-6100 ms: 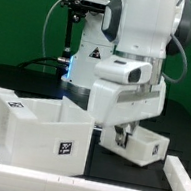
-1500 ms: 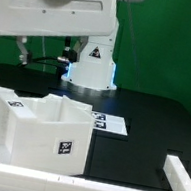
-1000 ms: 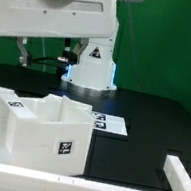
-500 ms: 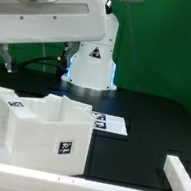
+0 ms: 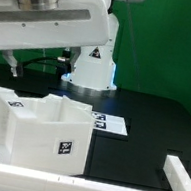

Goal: Assemble drawer

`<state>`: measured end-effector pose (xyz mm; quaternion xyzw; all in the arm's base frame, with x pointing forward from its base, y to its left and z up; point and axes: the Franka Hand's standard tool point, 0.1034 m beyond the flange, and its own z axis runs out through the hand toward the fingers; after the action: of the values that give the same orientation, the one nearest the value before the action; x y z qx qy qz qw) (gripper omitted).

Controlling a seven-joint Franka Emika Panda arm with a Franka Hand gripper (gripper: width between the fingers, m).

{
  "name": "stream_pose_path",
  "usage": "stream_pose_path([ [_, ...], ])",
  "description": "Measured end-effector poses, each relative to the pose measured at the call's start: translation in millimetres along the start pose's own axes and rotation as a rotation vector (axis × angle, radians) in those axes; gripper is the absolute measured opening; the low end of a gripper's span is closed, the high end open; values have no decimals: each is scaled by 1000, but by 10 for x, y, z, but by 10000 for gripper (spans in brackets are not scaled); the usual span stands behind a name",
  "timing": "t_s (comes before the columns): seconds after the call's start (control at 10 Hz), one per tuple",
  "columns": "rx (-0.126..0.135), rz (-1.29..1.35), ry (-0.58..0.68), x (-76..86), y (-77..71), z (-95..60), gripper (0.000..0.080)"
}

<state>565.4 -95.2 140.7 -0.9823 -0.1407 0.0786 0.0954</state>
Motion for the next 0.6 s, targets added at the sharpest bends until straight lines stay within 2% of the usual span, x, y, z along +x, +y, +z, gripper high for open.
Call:
stream_pose_path([
  [0.2,-19,1,35,58,-49,-11,649],
  [0.4,-17,-3,32,49,-42,2,649],
  [0.5,-39,-104,43,56,-22,-7,649],
  [0.6,-76,-273,68,47,-17,-8,649],
])
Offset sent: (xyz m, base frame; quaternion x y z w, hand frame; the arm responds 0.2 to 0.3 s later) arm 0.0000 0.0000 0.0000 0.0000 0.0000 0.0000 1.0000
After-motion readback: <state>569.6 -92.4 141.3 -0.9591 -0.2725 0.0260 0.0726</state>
